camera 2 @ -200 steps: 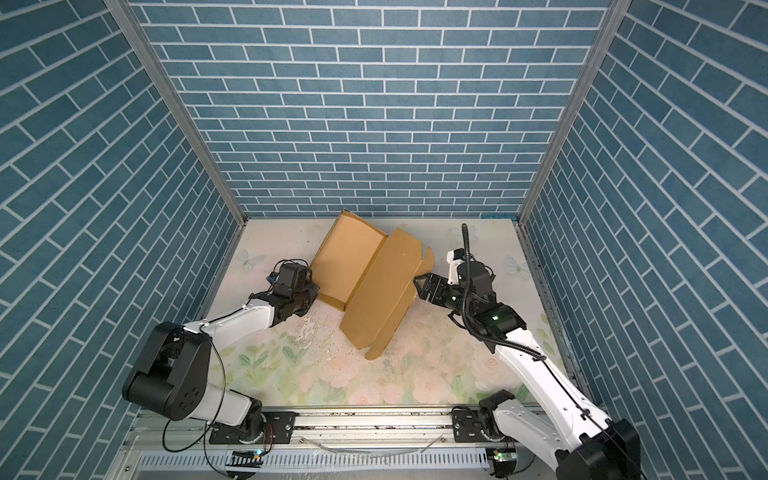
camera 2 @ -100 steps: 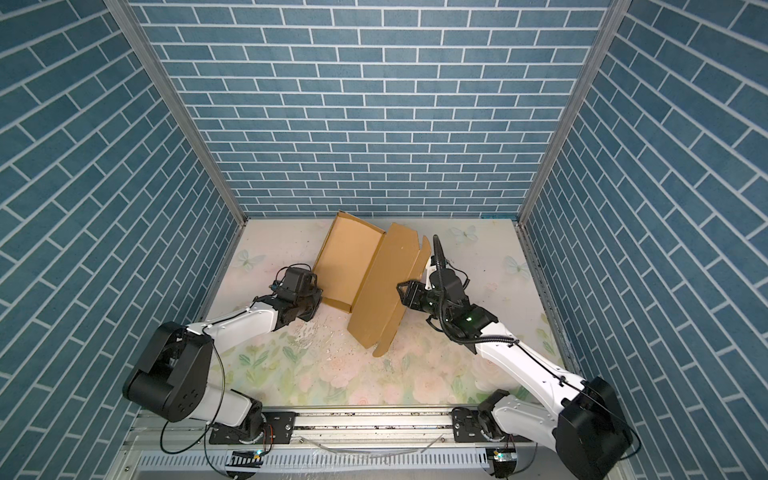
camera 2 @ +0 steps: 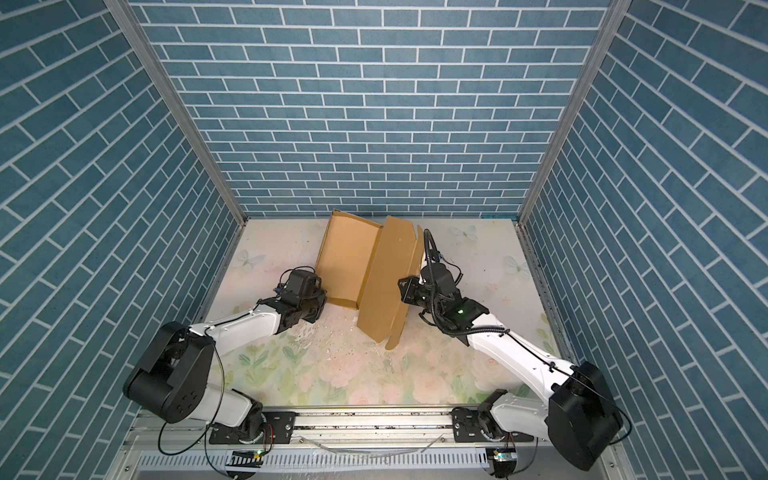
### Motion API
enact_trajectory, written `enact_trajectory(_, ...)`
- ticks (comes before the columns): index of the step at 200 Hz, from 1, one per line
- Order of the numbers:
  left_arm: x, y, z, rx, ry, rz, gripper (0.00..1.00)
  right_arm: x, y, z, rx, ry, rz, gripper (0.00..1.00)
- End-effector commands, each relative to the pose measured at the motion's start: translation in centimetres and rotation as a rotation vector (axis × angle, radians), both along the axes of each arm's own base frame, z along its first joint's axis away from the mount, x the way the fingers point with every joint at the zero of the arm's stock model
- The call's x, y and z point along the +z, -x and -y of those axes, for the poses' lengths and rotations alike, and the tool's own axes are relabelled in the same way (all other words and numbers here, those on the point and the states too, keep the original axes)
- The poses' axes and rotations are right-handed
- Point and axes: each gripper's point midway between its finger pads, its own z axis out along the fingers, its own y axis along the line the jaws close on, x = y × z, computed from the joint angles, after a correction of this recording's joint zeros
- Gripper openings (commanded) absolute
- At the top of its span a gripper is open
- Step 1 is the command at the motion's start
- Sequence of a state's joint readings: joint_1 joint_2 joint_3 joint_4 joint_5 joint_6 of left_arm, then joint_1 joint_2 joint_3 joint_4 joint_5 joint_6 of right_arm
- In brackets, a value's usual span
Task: Fold the paper box
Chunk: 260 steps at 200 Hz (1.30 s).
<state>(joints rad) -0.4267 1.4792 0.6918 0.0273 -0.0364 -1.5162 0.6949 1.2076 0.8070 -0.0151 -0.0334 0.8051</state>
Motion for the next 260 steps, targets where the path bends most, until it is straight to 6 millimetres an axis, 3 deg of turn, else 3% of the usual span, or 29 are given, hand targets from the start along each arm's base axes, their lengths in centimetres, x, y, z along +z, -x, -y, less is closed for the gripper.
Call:
enact_trajectory(1, 0.8, -0.2, 0.7, -0.019, 0.039, 0.039, 0.17, 1.5, -0.1, -0.8, 0.031, -0.010, 0.033, 0.19)
enact_trajectory(39, 1.7, 0.3, 0.6, -0.050, 0.041, 0.069, 0.31, 3.1, 0.0, -0.6, 0.048, -0.007, 0.066, 0.07)
enact_trajectory(90, 4.3, 1.3, -1.4, -0.086, -0.011, 0.126, 0.53, 4.4, -0.1, 0.0, 0.109, 0.032, 0.066, 0.00)
enact_trajectory(120, 7.1, 1.8, -2.5, -0.136, -0.072, 0.184, 0.57, 5.8, 0.0, 0.1, 0.191, 0.079, 0.060, 0.00)
enact_trajectory(141, 9.7, 1.7, -4.6, -0.162, -0.166, 0.255, 0.61, 6.8, 0.6, 0.1, 0.297, 0.150, 0.038, 0.00)
enact_trajectory(161, 11.2, 1.2, -6.3, -0.225, -0.267, 0.318, 0.65, 7.4, 1.5, -0.1, 0.428, 0.210, -0.005, 0.00)
enact_trajectory(165, 12.3, 0.7, -6.6, -0.235, -0.286, 0.343, 0.65, 7.5, 1.8, -0.1, 0.459, 0.220, -0.016, 0.00)
enact_trajectory(202, 14.5, -0.8, -7.6, -0.372, -0.442, 0.407, 0.66, 8.0, 3.2, -0.3, 0.639, 0.308, -0.091, 0.00)
enact_trajectory(233, 15.9, -1.7, -7.5, -0.498, -0.573, 0.445, 0.67, 8.2, 1.3, -0.8, 0.669, 0.371, -0.045, 0.00)
enact_trajectory(260, 15.6, -2.6, -7.4, -0.566, -0.586, 0.447, 0.69, 6.4, -0.8, -0.9, 0.697, 0.489, -0.056, 0.02)
